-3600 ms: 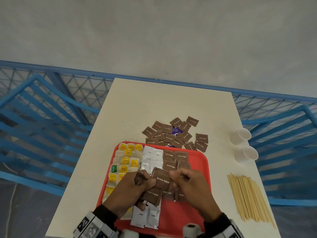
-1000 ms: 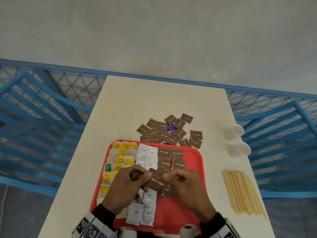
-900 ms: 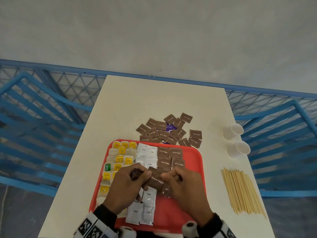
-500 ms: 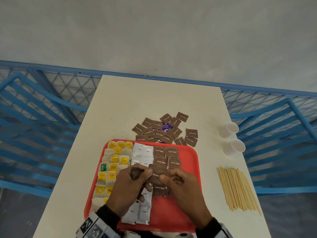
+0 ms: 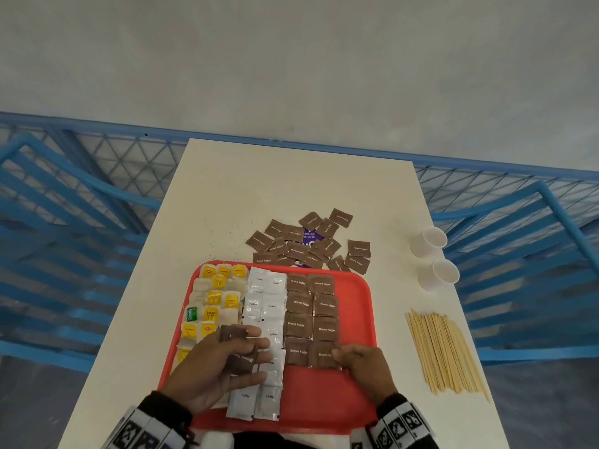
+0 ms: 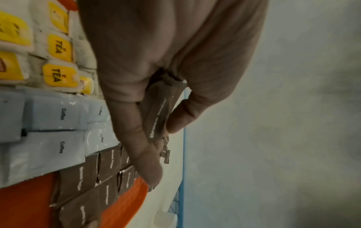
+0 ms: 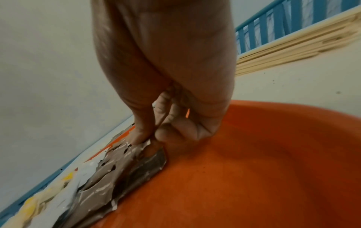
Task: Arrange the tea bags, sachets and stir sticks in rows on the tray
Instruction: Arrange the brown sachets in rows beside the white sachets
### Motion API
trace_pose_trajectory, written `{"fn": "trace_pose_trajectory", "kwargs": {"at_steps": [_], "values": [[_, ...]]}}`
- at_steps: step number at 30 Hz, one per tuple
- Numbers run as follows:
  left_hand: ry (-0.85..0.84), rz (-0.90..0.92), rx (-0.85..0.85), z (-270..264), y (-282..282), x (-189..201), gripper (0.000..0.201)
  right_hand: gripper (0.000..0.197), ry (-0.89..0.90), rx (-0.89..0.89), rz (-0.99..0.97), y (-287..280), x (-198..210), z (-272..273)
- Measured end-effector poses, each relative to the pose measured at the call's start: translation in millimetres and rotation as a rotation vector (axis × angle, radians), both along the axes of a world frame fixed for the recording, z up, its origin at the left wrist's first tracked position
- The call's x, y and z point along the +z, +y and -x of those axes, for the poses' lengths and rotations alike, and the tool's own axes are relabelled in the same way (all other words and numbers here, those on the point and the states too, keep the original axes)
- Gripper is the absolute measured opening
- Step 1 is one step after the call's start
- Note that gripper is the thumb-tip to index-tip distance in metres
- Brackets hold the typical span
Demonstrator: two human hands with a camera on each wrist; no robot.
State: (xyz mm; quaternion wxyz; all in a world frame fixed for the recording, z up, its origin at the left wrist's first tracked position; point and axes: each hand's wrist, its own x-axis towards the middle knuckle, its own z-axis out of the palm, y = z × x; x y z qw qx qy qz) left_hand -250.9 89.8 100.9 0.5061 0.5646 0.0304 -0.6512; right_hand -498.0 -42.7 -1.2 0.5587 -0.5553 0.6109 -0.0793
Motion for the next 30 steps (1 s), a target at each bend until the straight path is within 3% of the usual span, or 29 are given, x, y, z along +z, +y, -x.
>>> {"fn": "trace_pose_trajectory", "kwargs": {"at_steps": [7,10,13,17,19,23,26,30], "values": [[0.160,0.049,-0.017,-2,-2,6,0.040,0.035,0.261,-0.026,0.146,-3,-15,-11],[0.197,0.085,-0.034,-1,-2,10,0.037,0.041,0.196,-0.086,0.176,-7,4,-13],[0.215,0.162,-0.043,-2,-3,16,0.034,0.043,0.003,-0.069,0.263,-8,52,-27],[-0.009,0.142,-0.133,6,-7,28,0.034,0.022,-0.272,0.164,0.246,9,126,-64],[-0.155,0.123,-0.160,12,-9,33,0.027,0.012,-0.291,0.297,0.224,16,139,-77],[-0.405,0.145,-0.213,13,-8,37,0.021,0.008,-0.343,0.275,0.179,20,139,-85],[-0.459,0.156,-0.217,8,-5,34,0.022,0.011,-0.435,0.218,0.066,22,141,-85],[-0.432,0.192,-0.183,8,-4,33,0.024,0.021,-0.502,0.267,-0.039,25,142,-83]]}}
